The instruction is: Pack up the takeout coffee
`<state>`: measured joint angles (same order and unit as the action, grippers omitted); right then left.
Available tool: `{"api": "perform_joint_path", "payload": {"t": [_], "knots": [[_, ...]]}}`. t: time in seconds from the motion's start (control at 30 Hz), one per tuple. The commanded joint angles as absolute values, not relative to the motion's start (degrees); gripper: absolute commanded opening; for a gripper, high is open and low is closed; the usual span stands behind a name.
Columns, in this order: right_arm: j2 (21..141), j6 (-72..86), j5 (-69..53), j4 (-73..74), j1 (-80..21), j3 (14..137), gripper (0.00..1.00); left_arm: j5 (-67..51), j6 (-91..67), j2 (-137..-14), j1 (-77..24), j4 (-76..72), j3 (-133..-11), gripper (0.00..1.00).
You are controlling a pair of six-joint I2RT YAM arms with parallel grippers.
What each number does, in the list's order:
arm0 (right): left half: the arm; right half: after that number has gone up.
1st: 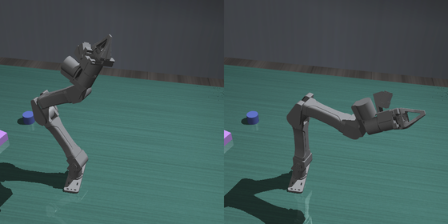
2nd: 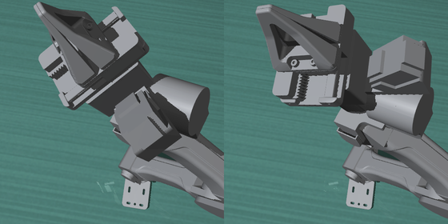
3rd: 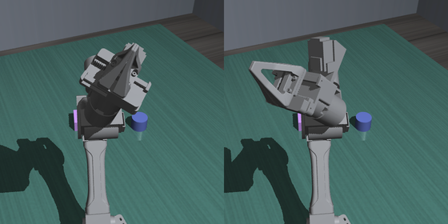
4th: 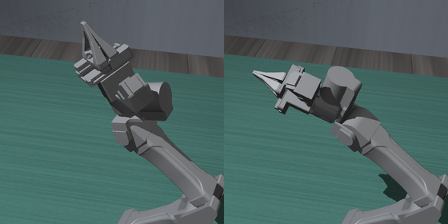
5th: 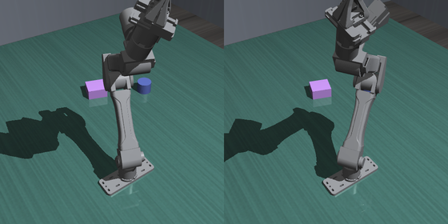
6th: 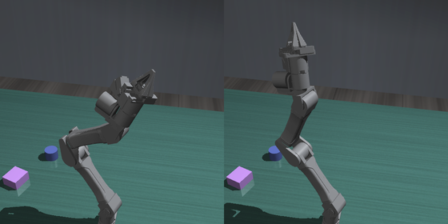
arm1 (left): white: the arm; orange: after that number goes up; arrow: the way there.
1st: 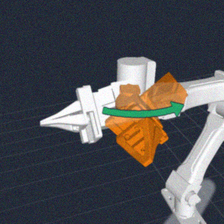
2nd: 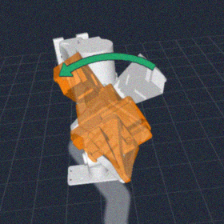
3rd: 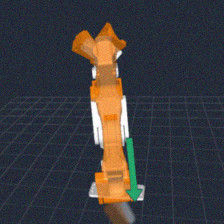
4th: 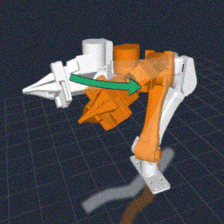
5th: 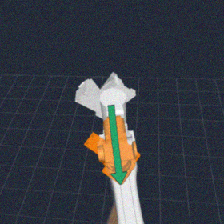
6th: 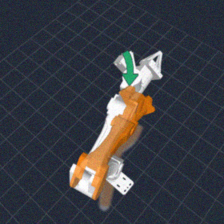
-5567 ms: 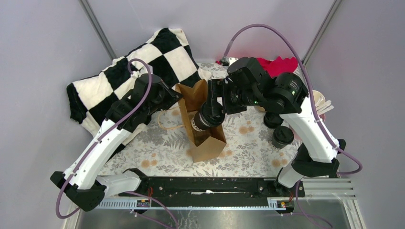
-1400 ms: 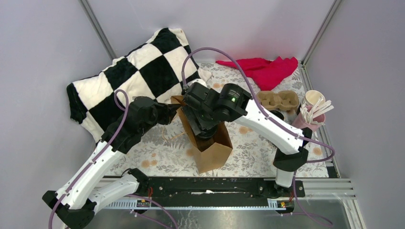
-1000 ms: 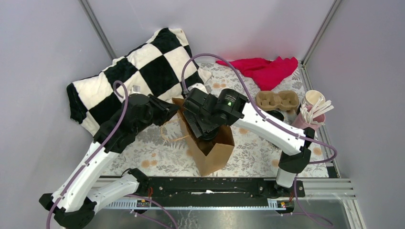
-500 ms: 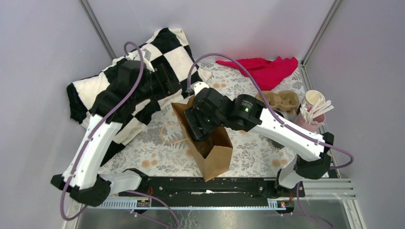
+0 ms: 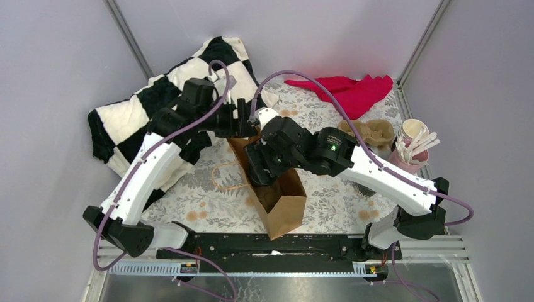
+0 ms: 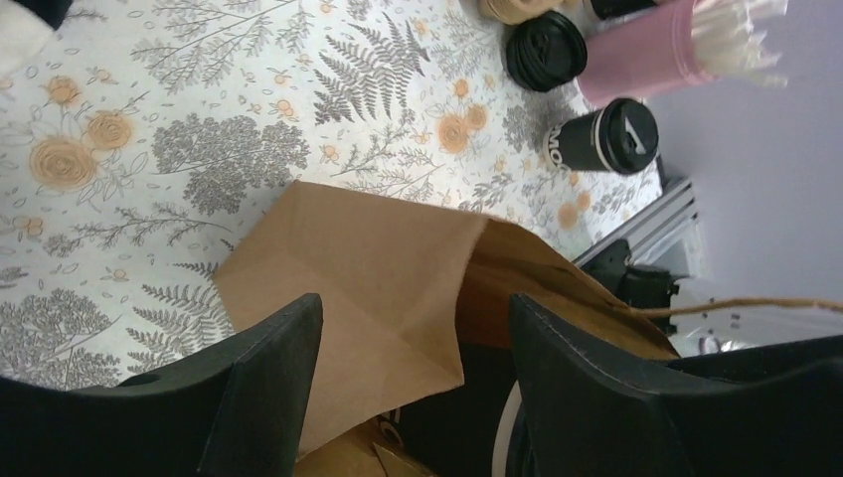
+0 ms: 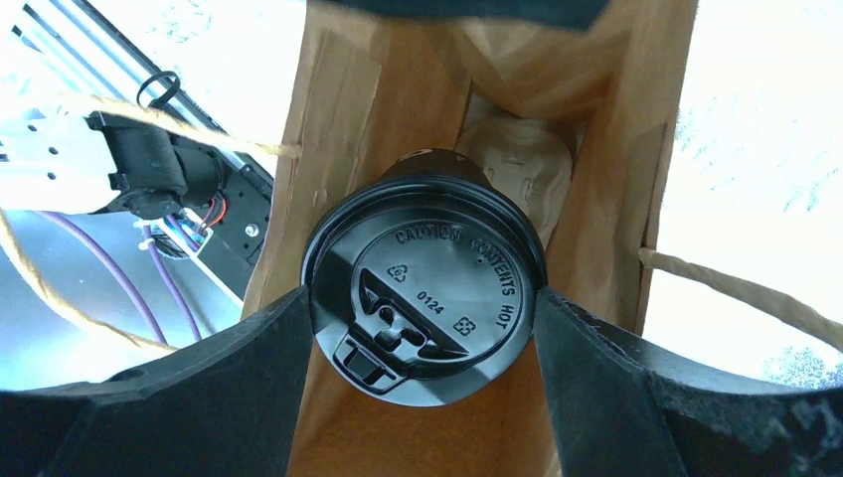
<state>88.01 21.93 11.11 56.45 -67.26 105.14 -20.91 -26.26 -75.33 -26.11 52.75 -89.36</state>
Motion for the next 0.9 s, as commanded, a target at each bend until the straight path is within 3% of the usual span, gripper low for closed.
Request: {"api": "perform_joint_path", "payload": {"t": [0.0, 0.3, 0.4, 0.47, 0.53, 0.63, 0.87], "knots": [[87.7, 21.3, 9.6, 54.1, -67.8, 106.1, 0.71, -18.1, -19.6, -76.9, -31.6, 52.4, -90.5, 0.72], [88.2, 20.9, 9.7, 54.3, -67.8, 106.7, 0.71, -2.5, -15.2, -79.5, -35.3, 58.4, -94.8, 0.53], [88.2, 20.8, 9.4, 54.1, -67.7, 106.6, 0.70, -2.2, -14.0, -79.4, -35.3, 58.3, -96.1, 0.50], [88.3, 20.7, 9.1, 54.0, -67.7, 106.6, 0.70, -3.3, -13.9, -80.8, -35.2, 59.9, -98.2, 0.60], [88.4, 20.7, 9.1, 54.1, -67.8, 106.7, 0.70, -6.0, -14.0, -83.1, -35.3, 62.0, -100.7, 0.63], [88.6, 20.7, 8.7, 54.1, -67.8, 106.8, 0.70, -6.8, -14.3, -84.0, -35.3, 62.7, -101.3, 0.52], [89.2, 20.5, 8.7, 54.3, -67.8, 107.7, 0.70, -8.5, -12.5, -84.8, -35.3, 62.6, -100.6, 0.43]]}}
